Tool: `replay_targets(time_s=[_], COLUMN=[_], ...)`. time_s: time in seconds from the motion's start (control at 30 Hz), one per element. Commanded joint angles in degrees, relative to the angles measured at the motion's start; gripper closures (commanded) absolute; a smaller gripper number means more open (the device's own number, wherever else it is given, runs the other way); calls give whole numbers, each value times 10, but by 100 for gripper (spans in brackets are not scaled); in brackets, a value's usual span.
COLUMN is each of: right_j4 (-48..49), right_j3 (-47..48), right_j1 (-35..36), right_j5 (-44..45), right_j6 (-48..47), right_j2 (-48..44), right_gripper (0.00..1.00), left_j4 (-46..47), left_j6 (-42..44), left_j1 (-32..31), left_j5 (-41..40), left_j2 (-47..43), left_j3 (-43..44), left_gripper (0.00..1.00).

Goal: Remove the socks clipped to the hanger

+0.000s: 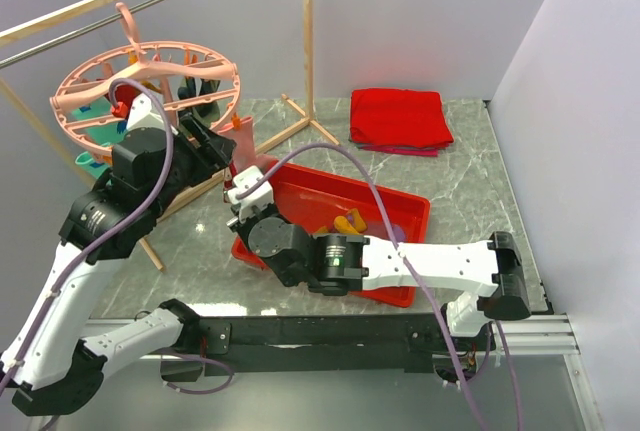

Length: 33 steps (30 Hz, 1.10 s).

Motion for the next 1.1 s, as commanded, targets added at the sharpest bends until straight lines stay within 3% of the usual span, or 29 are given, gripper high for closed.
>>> replay_targets(time_s=[0.0, 0.17, 0.37, 0.6, 1.07], right_j4=[38, 52, 65, 65, 10], right_j3=[29, 36, 26, -10, -105], right_j1=[16, 27, 30, 30, 18], right_j5=[60, 79, 81, 87, 106], right_j6=[-44, -79, -80, -69, 57], right_j2=[19, 35, 29, 8, -43], right_gripper=[100, 100, 100, 100, 100], left_j4=[32, 62, 76, 71, 74], left_j6=[-4, 1, 18, 26, 33], left_j1=[0, -1, -1, -1, 0], left_j5=[-48, -64, -63, -69, -64], left_j2=[6, 2, 3, -4, -16], left_j3=[-6, -33, -37, -36, -42], left_gripper=[29, 33, 59, 97, 99])
